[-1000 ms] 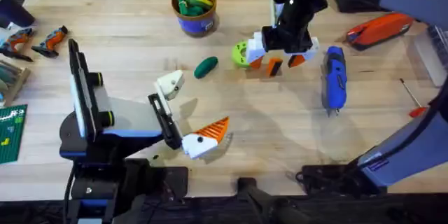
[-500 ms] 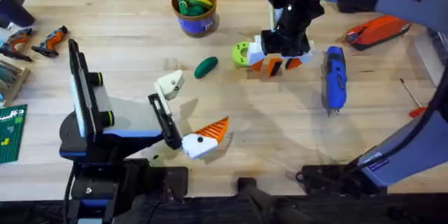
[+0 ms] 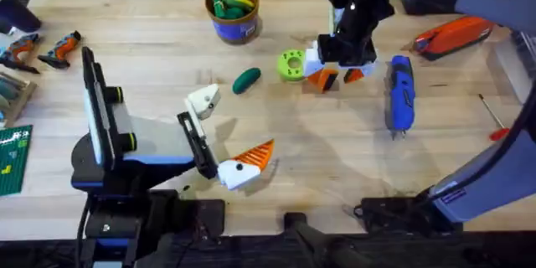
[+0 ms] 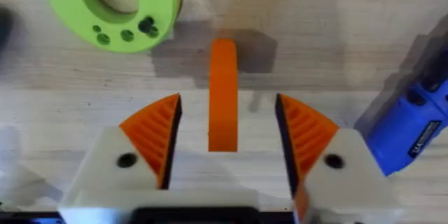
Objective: Pick up the gripper from the table and insert it into the empty holder that is missing its gripper. Then pick up a screw, insert it into the mounting hole, and use the screwdriver to tighten it. Finally, clean up the table by picking up the vegetable and placing it into the bucket.
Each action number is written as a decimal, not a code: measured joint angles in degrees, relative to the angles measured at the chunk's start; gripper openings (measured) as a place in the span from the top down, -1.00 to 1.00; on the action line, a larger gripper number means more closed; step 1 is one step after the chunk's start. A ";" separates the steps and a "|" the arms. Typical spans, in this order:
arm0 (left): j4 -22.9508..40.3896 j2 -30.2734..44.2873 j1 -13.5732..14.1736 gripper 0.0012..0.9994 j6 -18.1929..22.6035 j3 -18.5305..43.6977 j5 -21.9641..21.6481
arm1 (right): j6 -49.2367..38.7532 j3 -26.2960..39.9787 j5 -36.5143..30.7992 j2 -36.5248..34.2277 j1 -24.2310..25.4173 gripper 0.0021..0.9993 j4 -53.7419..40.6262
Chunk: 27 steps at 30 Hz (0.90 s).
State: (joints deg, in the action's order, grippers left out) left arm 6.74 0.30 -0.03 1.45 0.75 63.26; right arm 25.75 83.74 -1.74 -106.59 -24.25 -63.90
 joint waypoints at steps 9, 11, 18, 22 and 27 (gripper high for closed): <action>0.00 0.00 0.00 -0.97 0.00 0.00 0.00 | 0.23 -0.02 -0.36 0.09 0.00 0.97 0.17; 0.00 0.00 0.00 -0.97 0.00 0.00 0.00 | 0.20 -0.02 -0.37 0.09 0.00 0.97 0.13; 0.00 0.00 0.00 -0.97 0.00 0.00 0.00 | 0.15 0.01 -0.37 0.52 0.00 0.97 -1.48; 0.00 0.00 0.00 -0.97 0.00 0.00 0.00 | -0.62 0.65 -0.35 3.72 0.00 0.97 -2.99; 0.00 0.00 0.00 -0.97 0.00 0.00 0.00 | -0.93 2.36 0.89 12.15 0.02 0.97 -0.68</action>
State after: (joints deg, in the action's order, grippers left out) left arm 6.74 0.30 -0.03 1.45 0.75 63.26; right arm 24.82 86.10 -0.85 -94.43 -24.23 -64.58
